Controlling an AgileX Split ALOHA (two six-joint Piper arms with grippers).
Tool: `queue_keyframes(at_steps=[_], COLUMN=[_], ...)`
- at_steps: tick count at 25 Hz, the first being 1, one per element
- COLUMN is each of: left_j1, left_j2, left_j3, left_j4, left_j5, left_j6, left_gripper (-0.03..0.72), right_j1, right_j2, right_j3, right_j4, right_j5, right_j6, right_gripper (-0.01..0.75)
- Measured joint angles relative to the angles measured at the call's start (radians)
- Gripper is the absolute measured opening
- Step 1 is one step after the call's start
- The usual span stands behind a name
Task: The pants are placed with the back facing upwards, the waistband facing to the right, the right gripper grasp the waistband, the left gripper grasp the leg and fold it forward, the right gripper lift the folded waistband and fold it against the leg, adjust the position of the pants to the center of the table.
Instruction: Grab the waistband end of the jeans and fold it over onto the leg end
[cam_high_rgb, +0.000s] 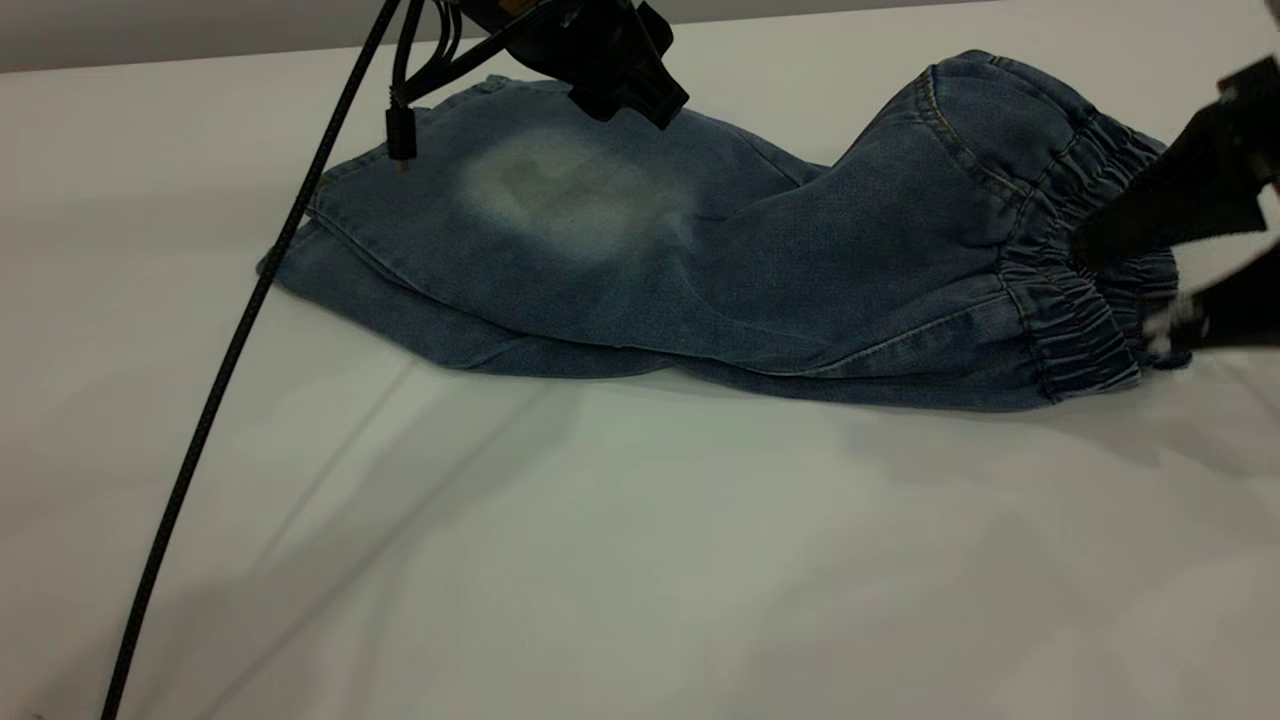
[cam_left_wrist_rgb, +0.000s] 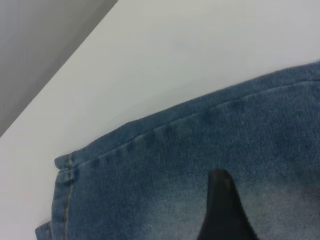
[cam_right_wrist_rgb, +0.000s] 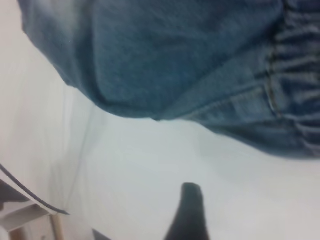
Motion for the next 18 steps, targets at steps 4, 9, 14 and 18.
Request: queue_keyframes(at_steps=[4,9,14,18], left_j1=[0.0,0.0,0.0,0.0], left_j2=[0.0,0.0,0.0,-0.005], left_j3=[0.0,0.0,0.0,0.0], left_j4=[0.0,0.0,-0.001,-0.001], left_j5=[-0.002,-0.003,-0.003,-0.003], left_j6=[0.0,0.0,0.0,0.0], left_gripper=[0.41,0.41,0.41,0.41], right_j1=[0.0,0.0,0.0,0.0], right_j2=[0.059,0.116,0.17,0.2], right_j3=[0.0,-0.001,-0.056,-0.106], right_j4=[-0.007,0.043,0.054,0.046], right_j5=[0.005,-0.026,-0.045,-0.027], right_j6=[0.069,0.064,0.058,0.083], right_gripper=[0.643,0.656,0.65,0.643])
